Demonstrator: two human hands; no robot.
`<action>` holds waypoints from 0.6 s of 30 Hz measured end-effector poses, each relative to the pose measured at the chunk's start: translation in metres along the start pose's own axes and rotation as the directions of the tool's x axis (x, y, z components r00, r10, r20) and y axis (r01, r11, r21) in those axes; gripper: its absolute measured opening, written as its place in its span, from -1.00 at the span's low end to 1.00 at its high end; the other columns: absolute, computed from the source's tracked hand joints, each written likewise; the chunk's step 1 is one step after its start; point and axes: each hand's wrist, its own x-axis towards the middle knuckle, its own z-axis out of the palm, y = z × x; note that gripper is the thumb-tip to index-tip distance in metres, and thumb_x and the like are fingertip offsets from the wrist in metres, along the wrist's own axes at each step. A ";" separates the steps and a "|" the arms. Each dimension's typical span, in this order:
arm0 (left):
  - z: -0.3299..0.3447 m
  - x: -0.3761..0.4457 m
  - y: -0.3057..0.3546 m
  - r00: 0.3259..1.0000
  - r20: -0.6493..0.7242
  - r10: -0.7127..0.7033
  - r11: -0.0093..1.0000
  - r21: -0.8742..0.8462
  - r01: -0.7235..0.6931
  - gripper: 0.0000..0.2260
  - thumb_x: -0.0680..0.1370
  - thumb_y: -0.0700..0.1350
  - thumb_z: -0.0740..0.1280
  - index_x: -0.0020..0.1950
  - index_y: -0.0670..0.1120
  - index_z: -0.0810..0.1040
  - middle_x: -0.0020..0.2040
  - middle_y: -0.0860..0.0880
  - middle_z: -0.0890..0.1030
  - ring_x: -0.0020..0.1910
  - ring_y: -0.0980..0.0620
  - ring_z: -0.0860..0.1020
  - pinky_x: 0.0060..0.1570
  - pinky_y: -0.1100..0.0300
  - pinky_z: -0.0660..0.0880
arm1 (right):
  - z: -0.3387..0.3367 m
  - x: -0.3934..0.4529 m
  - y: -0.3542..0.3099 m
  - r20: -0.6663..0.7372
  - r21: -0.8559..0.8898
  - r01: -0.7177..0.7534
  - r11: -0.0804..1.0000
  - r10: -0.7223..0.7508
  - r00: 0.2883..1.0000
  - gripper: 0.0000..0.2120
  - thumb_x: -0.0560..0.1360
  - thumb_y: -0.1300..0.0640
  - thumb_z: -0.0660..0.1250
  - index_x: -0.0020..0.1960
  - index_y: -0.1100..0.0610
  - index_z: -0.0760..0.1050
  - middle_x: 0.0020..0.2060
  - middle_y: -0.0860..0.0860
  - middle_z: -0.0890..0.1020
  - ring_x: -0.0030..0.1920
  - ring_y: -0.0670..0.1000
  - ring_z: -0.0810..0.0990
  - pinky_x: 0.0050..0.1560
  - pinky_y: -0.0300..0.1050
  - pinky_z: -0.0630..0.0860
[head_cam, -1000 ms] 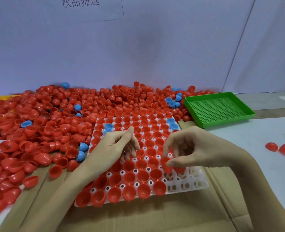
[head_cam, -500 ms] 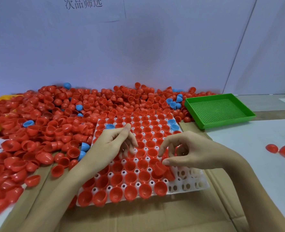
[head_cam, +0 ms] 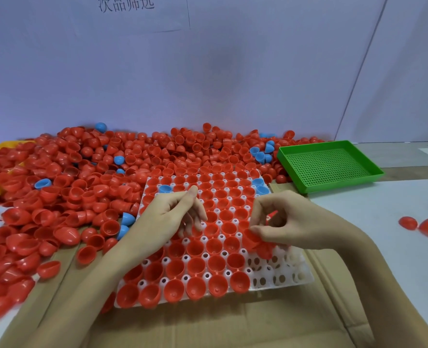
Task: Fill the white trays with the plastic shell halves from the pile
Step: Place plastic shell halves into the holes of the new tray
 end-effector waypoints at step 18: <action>0.000 0.002 -0.006 0.999 0.013 0.040 0.999 0.011 -0.040 -0.54 0.72 0.11 0.14 -0.19 -0.03 0.70 -0.29 -0.10 0.69 -0.35 0.01 0.61 -0.29 0.18 0.56 | -0.007 -0.009 -0.001 0.202 -0.018 -0.220 0.975 0.219 0.955 -0.73 0.61 0.00 0.44 -0.10 0.17 0.49 -0.37 0.16 0.70 -0.51 0.16 0.66 -0.58 -0.14 0.49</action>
